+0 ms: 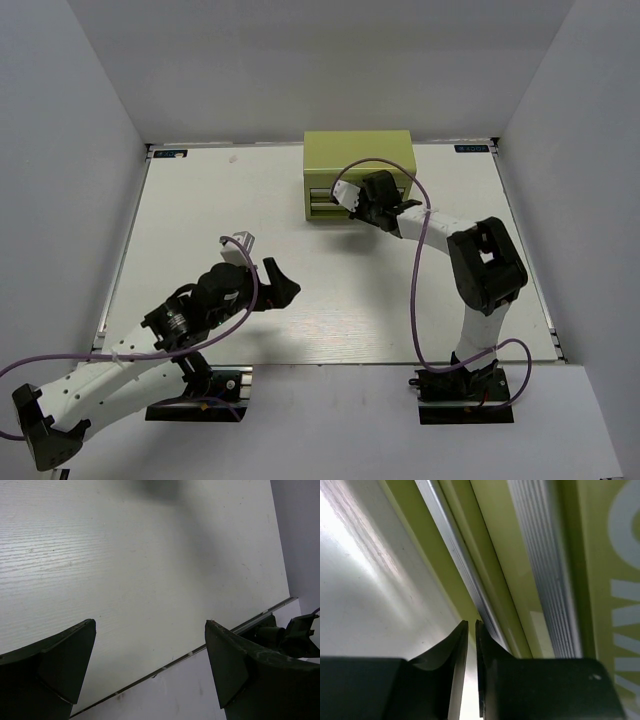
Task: Sort the stationery into containers
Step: Close the drawer in the storage box, then reset both arms
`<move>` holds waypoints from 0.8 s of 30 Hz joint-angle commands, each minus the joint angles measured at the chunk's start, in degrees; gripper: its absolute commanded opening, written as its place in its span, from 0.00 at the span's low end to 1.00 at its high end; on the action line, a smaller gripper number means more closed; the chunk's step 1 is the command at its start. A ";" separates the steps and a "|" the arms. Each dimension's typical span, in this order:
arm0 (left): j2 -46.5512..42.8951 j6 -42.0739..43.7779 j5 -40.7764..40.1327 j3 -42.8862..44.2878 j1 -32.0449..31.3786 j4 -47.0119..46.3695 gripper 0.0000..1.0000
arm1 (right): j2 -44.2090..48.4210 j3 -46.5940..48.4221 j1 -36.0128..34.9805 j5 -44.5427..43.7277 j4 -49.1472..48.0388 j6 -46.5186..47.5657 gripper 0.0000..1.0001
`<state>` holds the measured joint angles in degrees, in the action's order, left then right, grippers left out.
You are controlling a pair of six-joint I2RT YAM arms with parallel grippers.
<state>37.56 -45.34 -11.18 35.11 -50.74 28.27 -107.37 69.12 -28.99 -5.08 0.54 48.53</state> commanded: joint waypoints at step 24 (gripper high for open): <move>5.32 2.80 1.42 1.53 0.03 -7.62 1.00 | 38.27 -8.65 1.92 8.62 12.56 -36.58 0.90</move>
<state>41.76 -44.53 -10.85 33.54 -50.74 22.33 -72.47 62.33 -27.94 10.33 10.70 20.69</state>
